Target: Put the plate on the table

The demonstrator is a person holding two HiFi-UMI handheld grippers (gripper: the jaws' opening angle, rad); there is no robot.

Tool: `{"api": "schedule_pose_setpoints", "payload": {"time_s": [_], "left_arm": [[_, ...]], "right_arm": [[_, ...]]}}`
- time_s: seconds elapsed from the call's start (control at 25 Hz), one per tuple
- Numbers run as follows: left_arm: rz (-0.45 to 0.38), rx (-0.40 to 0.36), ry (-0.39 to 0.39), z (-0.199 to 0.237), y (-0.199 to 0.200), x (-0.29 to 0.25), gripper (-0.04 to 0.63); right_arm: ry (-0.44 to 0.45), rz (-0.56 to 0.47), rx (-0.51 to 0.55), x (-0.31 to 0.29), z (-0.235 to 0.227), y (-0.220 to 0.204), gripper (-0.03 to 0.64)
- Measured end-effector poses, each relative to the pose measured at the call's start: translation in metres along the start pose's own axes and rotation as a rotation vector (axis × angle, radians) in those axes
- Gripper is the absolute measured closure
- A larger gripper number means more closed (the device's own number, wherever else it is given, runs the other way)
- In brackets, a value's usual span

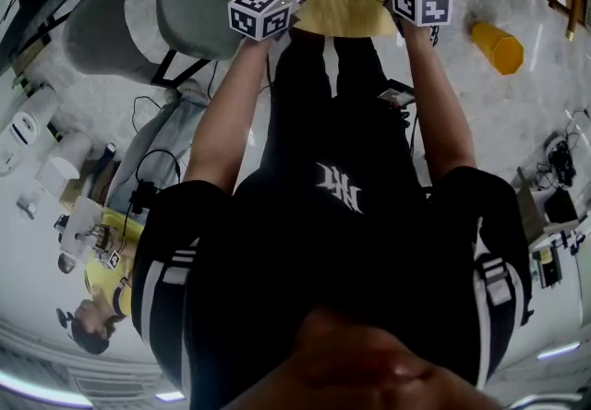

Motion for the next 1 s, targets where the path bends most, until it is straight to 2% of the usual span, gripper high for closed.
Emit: {"api": "schedule_pose_setpoints", "payload": {"time_s": [1.0], "left_arm": [[0.013, -0.004, -0.002, 0.0007, 0.0023, 0.0011, 0.592]], "right_arm": [[-0.121, 0.004, 0.174, -0.0030, 0.0013, 0.0089, 0.471]]}}
Point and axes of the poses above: the fingertips, and each gripper's own axes: x backward along the fingers, z to its left, y out of its top, the point moved 5 cm from there along x, backward along the fingers
